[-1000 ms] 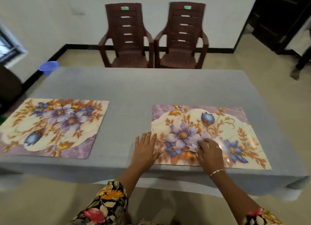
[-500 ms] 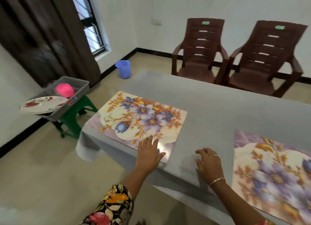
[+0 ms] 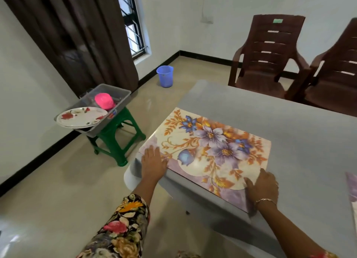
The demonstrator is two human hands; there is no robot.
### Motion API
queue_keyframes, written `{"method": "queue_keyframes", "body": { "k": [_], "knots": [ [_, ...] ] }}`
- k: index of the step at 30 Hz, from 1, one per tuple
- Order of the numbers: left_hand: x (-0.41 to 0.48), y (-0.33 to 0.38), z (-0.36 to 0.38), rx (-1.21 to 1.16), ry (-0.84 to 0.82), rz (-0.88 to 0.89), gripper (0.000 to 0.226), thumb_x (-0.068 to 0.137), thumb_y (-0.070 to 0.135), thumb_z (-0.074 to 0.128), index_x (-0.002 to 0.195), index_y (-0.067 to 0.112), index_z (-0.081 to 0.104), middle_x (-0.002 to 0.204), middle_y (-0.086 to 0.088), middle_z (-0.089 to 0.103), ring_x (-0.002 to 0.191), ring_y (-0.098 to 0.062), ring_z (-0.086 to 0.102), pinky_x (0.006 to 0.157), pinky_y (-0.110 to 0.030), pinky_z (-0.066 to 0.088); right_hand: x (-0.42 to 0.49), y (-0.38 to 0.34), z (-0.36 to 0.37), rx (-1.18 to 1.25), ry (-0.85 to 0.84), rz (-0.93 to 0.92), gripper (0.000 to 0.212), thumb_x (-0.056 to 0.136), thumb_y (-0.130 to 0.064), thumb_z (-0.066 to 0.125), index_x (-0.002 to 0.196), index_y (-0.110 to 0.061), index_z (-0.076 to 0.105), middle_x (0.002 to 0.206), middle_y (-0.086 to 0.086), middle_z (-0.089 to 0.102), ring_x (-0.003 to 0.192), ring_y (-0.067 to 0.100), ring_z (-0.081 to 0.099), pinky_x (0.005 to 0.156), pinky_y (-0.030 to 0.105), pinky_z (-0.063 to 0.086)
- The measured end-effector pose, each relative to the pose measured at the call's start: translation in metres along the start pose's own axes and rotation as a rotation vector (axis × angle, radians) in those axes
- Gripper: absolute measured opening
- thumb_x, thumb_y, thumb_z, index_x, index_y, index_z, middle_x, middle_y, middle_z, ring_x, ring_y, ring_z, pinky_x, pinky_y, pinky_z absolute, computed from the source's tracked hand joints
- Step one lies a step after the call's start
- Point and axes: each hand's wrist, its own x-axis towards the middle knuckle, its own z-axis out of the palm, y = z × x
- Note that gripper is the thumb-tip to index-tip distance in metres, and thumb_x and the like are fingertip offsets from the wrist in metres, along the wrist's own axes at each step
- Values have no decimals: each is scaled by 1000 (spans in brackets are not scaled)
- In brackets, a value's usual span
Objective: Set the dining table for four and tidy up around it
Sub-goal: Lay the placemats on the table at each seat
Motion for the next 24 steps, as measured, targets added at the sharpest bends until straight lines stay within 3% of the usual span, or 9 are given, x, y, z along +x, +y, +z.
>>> {"method": "queue_keyframes", "body": {
  "k": [3,7,12,24],
  "knots": [
    [22,-18,-9,21,-41,-63,76,93,46,48,147,8,12,156,-18,4,145,-34,3,117,-42,10,10,-5,-4,41,-22,182,51,85,-30,63,117,7,49,118,31,50,108,47,48,89,47,42],
    [40,-29,-14,-33,-124,-146,96,83,51,61,147,3,8,155,-21,-1,145,-34,1,116,-44,12,27,-7,-8,192,-88,342,53,83,-32,65,117,6,50,118,32,50,108,48,49,92,49,42],
    [48,-32,-10,-50,-154,-123,99,80,52,65,146,1,11,152,-17,20,141,-31,21,112,-42,24,38,-6,-9,287,-132,439,55,78,-31,71,117,2,51,118,30,53,107,47,52,91,50,46],
    [36,-21,-10,126,34,-93,86,80,55,62,142,12,20,145,-14,27,133,-28,30,103,-38,35,18,-13,-19,470,96,367,41,80,1,66,117,6,50,118,30,56,109,46,52,90,45,43]
  ]
}}
